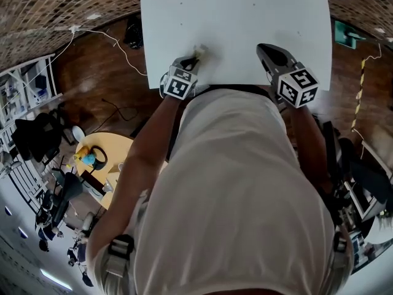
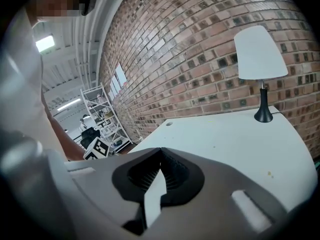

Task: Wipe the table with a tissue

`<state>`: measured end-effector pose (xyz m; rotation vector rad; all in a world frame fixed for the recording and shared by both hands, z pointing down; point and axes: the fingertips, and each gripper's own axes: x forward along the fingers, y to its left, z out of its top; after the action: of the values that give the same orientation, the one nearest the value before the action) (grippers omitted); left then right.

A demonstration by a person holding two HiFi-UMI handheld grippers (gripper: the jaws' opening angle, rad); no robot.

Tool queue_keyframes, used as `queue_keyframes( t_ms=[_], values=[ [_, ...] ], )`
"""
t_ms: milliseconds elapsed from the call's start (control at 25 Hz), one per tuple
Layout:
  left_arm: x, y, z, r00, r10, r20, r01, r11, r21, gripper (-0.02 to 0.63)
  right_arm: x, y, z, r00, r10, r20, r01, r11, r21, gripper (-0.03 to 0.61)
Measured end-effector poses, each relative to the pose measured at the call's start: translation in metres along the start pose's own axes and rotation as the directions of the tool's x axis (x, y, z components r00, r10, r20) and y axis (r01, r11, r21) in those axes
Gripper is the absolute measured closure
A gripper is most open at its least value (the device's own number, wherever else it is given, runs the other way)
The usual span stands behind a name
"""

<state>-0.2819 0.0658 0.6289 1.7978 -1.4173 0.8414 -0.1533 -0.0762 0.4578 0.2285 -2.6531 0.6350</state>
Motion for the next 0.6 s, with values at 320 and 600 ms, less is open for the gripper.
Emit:
queue_keyframes(
  t_ms=[320, 600],
  values=[
    [-0.031, 0.085, -0.023, 0.976, 0.218, -0.009, -0.217, 0.969, -0.12, 0.572, 0.008, -0.008, 0.005, 0.999, 0.02, -0.025, -0.02, 1.0, 0.002, 0.571],
    [-0.036, 0.132, 0.008, 0.954, 0.289, 0.081, -0.25, 0.914, -0.318, 0.571, 0.012, -0.016, 0.011, 1.0, 0.019, -0.016, -0.019, 1.0, 0.003, 0.571]
  ],
)
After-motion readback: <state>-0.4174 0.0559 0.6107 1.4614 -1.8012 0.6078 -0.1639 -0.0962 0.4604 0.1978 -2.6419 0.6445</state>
